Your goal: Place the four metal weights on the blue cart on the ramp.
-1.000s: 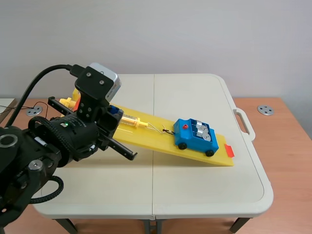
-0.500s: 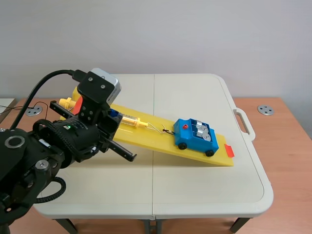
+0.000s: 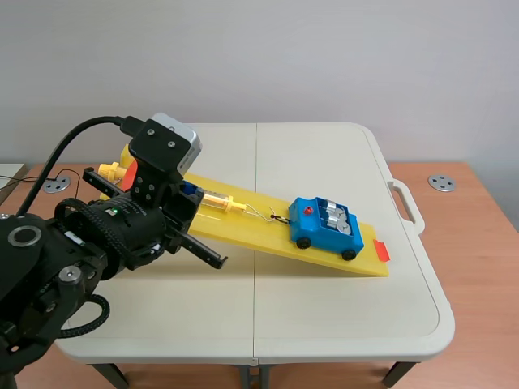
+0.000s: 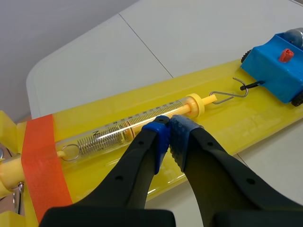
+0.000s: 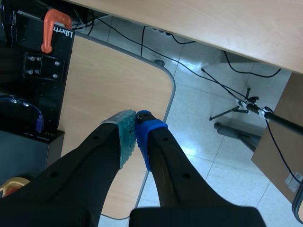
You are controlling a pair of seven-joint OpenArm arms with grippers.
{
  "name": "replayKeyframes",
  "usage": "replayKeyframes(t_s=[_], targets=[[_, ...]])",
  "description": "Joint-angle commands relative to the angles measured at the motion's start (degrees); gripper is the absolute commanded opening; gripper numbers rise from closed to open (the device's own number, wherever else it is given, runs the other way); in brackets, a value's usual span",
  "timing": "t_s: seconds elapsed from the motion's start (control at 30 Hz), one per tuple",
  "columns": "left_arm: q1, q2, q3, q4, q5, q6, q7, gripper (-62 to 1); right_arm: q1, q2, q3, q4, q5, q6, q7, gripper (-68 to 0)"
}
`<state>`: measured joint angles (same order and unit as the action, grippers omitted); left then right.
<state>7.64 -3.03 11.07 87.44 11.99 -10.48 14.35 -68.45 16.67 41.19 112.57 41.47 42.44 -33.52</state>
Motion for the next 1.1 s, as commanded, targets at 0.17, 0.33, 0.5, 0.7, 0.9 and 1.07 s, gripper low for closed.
replayKeyframes(t_s=[0.17, 0.33, 0.5, 0.7, 0.9, 1.07], targets=[[-1.92, 0.26, -1.01, 5.14, -2.40, 3.50, -6.80, -58.2, 1.27, 0.81, 2.73, 4.52, 3.80, 0.28, 4.50, -66.9], [-1.11, -0.04, -1.01, 7.69, -5.66, 3.30, -1.88, -57.5, 7.08, 0.81, 2.73, 4.52, 3.82, 0.28, 5.09, -66.9], [2.25, -0.59, -1.01, 13.62, -10.60, 2.95, 2.56, -45.5, 13.77, 0.94, 2.47, 4.52, 3.85, 0.28, 5.38, -65.0], [9.42, -4.13, -1.03, 21.16, -11.87, 2.03, 3.72, -33.8, 20.61, 0.98, -0.46, 4.52, 3.98, 0.28, 5.60, -63.3], [18.69, -7.69, -1.90, 30.01, -11.85, 2.03, 3.69, -20.9, 26.23, 0.94, -7.45, 4.52, 3.74, 0.28, 5.49, -51.3], [25.94, -7.85, -4.00, 36.26, -13.18, 2.01, 3.69, -8.9, 29.92, 0.92, -12.41, 4.52, 3.72, 0.28, 5.42, -28.3]])
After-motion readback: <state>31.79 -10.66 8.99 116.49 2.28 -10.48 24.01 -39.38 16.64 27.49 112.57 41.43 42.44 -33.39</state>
